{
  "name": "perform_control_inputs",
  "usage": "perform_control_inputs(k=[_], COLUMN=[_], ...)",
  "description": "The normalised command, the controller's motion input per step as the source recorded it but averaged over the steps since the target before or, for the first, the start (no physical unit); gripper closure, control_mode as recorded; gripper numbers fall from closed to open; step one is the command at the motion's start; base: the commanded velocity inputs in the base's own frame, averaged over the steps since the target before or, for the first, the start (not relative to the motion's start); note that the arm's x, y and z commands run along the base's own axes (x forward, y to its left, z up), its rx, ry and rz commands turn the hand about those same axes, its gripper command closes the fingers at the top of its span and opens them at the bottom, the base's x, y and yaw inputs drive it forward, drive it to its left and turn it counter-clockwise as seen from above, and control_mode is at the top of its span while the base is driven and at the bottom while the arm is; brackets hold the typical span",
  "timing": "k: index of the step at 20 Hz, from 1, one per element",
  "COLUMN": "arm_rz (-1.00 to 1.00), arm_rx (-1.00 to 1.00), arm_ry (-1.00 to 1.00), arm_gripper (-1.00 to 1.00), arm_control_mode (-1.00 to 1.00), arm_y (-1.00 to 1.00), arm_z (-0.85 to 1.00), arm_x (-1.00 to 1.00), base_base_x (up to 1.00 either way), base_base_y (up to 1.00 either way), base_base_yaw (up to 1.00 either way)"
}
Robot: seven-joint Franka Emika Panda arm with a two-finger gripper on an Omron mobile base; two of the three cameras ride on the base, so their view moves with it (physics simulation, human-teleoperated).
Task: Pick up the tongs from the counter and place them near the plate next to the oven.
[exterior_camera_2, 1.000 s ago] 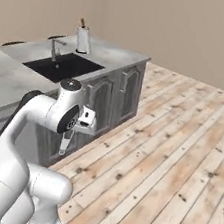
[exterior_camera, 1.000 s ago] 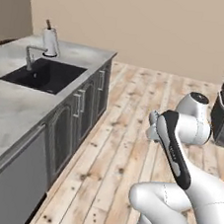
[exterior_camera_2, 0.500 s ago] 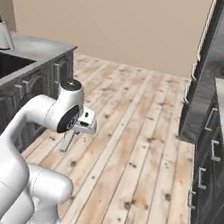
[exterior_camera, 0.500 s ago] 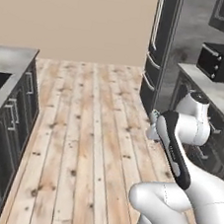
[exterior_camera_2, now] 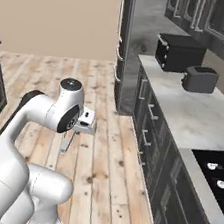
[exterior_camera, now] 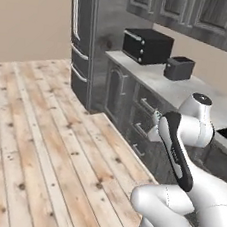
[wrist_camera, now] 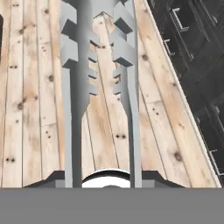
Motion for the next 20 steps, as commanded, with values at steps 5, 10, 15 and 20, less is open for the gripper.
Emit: perform_control_inputs(k=[5,10,15,20], arm_rz=[0.0,0.0,0.0,0.0], arm_rx=[0.0,0.0,0.0,0.0], arm_ry=[0.0,0.0,0.0,0.0], arm_gripper=[1.0,1.0,1.0,1.0], arm_control_mode=[1.0,1.0,1.0,1.0], arm_y=[0.0,0.0,0.0,0.0], arm_z=[0.0,0.0,0.0,0.0], arm_x=[0.0,0.0,0.0,0.0], base_base_x=[-0.59,-0.56,-0.51,-0.47], base_base_y=[0.04,0.01,0.0,0.0], base_base_yaw=[-0.62,-0.62,-0.62,-0.61])
